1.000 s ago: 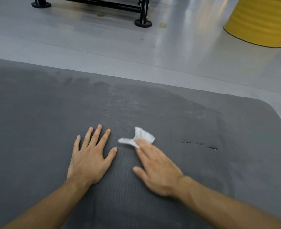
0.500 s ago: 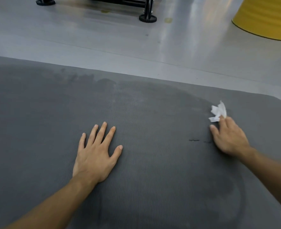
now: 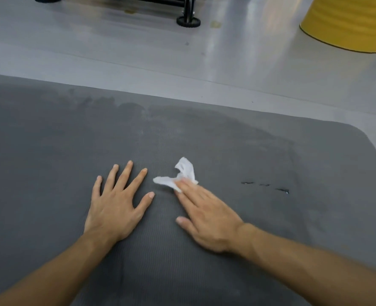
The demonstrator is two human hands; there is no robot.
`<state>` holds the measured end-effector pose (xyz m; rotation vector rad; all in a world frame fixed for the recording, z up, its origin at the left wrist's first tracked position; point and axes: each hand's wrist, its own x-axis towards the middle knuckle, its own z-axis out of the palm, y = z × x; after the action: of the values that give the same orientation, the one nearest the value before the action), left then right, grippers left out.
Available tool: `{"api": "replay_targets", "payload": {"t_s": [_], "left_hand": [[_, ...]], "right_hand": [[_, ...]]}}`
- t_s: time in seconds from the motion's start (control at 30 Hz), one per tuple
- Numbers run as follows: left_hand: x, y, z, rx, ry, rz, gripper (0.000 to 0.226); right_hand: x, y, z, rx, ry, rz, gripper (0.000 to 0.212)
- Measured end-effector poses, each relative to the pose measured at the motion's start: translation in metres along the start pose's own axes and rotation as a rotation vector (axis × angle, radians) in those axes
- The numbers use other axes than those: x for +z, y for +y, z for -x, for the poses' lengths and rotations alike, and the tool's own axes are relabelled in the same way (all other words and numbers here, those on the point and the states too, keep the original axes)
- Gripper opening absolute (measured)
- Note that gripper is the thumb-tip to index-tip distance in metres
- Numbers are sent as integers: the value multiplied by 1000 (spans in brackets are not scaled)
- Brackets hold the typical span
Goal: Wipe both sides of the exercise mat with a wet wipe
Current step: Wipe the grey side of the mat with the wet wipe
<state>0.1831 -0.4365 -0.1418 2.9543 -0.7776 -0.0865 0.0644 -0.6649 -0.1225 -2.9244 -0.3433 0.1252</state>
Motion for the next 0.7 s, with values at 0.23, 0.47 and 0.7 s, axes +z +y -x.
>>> {"api": "replay_targets", "payload": {"t_s": [0.23, 0.47, 0.7], "left_hand": [[0, 0, 0, 2, 8, 21, 73], [1, -2, 0, 33, -7, 20, 67], [1, -2, 0, 35, -35, 28, 67]], "right_hand": [[-4, 25, 31, 31, -41, 66, 71], [-19, 159, 45, 734, 96, 54, 73], [-13, 93, 37, 373, 114, -41, 72]]}}
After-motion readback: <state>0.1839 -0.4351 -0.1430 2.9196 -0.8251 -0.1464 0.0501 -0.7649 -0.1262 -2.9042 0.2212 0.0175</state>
